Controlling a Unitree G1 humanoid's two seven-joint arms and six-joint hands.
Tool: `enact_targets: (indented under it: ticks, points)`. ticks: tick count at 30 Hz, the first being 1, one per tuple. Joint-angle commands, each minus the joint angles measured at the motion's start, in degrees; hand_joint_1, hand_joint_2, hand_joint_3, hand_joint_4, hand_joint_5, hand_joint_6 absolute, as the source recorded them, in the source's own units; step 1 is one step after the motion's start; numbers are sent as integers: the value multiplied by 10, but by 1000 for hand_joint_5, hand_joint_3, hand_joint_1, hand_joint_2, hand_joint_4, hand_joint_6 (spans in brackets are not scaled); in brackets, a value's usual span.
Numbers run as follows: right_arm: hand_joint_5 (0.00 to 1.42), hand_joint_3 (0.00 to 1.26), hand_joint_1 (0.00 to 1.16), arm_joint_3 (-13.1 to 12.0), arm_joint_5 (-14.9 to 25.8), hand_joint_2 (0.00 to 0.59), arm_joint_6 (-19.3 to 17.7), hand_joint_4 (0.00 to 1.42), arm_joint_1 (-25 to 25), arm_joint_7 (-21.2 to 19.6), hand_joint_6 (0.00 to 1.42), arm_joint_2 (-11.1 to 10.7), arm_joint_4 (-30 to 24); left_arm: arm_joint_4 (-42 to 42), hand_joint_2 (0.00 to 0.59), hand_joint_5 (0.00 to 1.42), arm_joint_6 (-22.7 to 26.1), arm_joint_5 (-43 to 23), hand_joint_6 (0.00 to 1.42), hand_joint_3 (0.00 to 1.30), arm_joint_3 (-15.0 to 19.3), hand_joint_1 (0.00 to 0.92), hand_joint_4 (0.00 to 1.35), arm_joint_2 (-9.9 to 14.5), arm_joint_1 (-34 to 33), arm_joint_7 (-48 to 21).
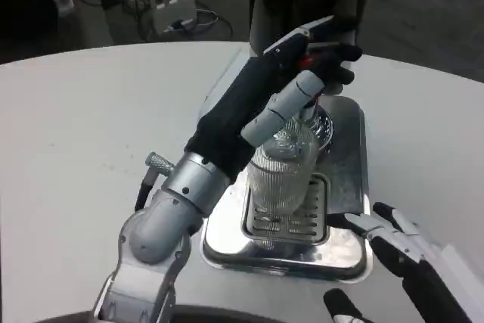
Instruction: Grasp the cup under the faucet to collect the drink, then remove the cup.
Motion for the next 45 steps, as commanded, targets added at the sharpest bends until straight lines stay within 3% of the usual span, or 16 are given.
enact_targets:
  ticks: [1, 45]
  points:
    - [20, 212, 446, 1, 2, 452, 0, 138, 4, -3, 0, 0, 0, -10, 120, 402, 6, 19, 417, 295, -12, 108, 319, 7, 14, -7]
    - [24, 214, 446, 8, 0, 452, 3, 139, -3, -3, 0, 3, 3, -37, 126, 381, -73, 180, 377, 306, -67, 108, 267, 70, 11, 53]
